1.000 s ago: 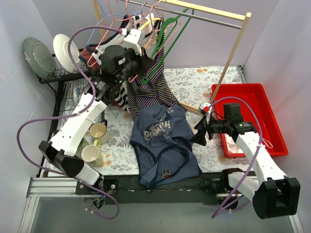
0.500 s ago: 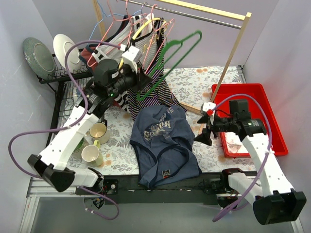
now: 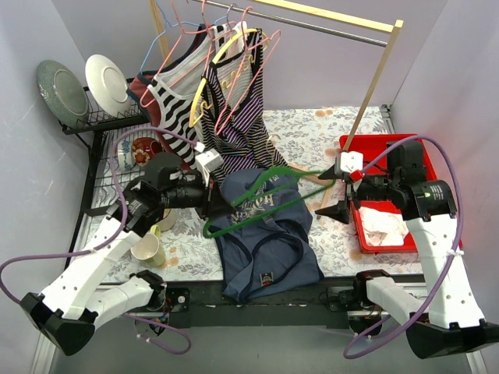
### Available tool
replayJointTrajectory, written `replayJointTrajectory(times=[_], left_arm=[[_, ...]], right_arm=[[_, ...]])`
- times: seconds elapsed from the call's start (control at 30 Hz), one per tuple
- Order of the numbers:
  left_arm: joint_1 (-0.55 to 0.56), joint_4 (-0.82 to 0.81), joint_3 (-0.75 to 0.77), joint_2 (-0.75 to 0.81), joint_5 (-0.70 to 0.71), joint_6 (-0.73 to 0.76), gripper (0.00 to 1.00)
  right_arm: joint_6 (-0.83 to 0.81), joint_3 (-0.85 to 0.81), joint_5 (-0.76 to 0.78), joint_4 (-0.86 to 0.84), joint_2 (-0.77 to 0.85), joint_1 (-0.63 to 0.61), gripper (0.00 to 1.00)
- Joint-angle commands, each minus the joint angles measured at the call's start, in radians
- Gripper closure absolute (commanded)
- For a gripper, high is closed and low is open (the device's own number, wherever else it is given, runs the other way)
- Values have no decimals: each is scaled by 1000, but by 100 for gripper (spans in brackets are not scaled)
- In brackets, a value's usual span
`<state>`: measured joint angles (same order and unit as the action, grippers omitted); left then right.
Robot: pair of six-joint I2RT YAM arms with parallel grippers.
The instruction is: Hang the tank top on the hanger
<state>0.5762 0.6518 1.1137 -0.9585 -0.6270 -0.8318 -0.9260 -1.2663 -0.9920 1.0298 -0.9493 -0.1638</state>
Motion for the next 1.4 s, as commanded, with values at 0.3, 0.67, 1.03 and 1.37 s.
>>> replayJointTrajectory(times=[0.3,0.67,1.03,1.37], left_arm=[[106,-75,-92,-8,-197,-41,100],[114,-167,-126,-8,-162,-70,100],[114,-114,-212,55,9,-207,33],[252,83,-316,77,192,-423,27]], right_arm=[[183,4,-60,-66,-147,-195,6],[223,48,-48,-54,-158,-246,68],[211,-4,358,-50,-10,-200,99],[214,22,474,-37,96,-77,99]])
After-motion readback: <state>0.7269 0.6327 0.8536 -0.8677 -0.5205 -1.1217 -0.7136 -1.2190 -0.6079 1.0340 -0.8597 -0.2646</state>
